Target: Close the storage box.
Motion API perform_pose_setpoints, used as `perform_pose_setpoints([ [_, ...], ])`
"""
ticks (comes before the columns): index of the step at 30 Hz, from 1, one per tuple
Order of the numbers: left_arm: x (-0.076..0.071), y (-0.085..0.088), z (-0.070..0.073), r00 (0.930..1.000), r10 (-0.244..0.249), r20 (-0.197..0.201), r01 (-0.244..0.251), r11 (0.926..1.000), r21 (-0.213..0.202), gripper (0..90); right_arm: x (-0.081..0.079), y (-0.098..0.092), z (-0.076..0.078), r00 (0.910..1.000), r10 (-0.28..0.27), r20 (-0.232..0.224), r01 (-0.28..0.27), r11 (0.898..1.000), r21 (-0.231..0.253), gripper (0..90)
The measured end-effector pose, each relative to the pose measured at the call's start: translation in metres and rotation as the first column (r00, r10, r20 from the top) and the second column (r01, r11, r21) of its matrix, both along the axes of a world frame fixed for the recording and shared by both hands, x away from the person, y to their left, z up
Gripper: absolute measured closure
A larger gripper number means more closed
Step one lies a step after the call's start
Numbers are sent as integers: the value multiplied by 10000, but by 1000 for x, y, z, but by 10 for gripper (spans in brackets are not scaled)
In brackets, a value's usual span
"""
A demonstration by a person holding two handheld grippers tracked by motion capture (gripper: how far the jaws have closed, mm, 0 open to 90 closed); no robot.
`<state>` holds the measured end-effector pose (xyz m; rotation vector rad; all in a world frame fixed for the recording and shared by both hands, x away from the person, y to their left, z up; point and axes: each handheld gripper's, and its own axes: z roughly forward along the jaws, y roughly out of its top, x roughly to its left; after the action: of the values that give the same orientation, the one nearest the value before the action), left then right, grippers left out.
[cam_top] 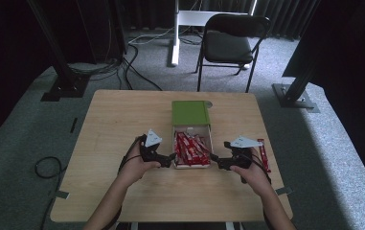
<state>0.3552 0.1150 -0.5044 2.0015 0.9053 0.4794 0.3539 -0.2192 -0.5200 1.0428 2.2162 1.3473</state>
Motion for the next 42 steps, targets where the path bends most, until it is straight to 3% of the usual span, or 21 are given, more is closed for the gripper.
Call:
perform_pose_setpoints([
  [42,22,-2,7,9996,250,127,-253,9993,263,9,20,2,5,9995,-306,56,305,9995,53,159],
])
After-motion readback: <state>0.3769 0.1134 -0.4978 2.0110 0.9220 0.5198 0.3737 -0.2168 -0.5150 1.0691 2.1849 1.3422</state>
